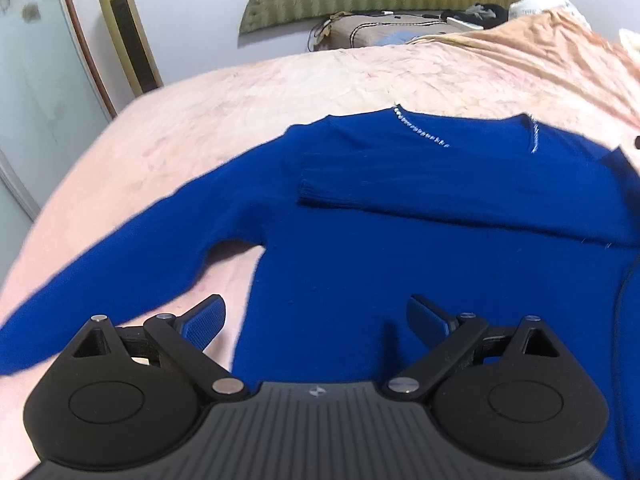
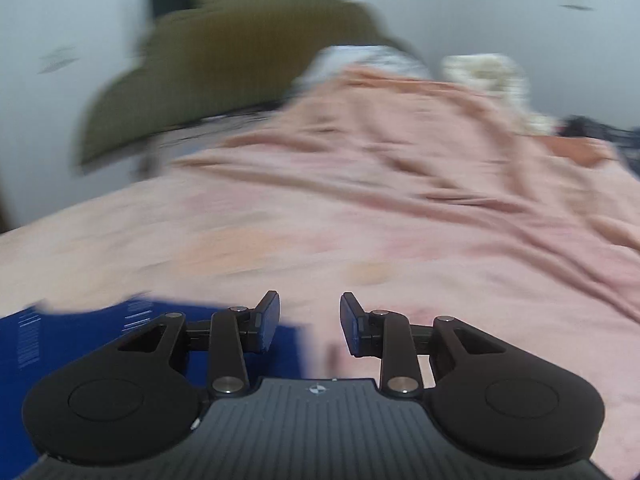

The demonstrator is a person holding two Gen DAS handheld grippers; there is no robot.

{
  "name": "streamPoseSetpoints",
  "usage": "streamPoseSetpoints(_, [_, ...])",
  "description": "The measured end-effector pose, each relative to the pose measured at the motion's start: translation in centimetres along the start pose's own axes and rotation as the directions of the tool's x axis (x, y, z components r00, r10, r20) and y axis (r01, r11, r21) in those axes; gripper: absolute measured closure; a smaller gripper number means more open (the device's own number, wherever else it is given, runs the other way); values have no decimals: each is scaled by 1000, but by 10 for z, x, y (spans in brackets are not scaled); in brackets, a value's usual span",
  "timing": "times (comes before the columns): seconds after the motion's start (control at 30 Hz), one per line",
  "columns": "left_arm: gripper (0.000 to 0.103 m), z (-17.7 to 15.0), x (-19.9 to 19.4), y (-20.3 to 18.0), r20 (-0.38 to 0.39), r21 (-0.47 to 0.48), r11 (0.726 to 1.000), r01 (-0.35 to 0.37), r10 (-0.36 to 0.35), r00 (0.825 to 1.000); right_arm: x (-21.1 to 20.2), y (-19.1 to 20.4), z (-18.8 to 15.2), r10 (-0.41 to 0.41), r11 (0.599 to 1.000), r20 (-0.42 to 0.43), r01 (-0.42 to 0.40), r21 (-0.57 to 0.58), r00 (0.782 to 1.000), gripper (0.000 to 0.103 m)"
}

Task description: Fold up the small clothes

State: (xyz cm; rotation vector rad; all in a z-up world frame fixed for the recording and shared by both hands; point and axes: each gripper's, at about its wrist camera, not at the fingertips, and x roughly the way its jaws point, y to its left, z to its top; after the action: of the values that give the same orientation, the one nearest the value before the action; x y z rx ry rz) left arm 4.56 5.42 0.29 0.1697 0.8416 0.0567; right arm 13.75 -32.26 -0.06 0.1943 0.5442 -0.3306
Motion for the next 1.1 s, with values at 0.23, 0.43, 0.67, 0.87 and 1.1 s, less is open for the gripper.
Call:
streamPoseSetpoints(0.23, [5,-3,12,8,-39,-40,999,-9,8,999,-2,0,-27,137,985,-75,-144,-100,988,64])
streamPoseSetpoints(0.43, [5,-5,13,8,-42,-35,999,-5,4,999,2,15,-40,153,952,-129,-181,-247,980,68])
streamPoseSetpoints(0.67, [5,-5,9,10,-30,-36,999,-1,0,1000,4,19,-36,17,961,-69,-35,-274,997,98])
streamPoseSetpoints(0.87, [5,-6,15,17,-52,-71,997,-9,5,999,-29,-6,-17,4,995,26,-2,-95,1000,74])
streamPoseSetpoints(1.1, [5,-16,0,45,-23,-115,992,-47,45,999,0,22,-25,57,985,-165,-82,-150,985,54])
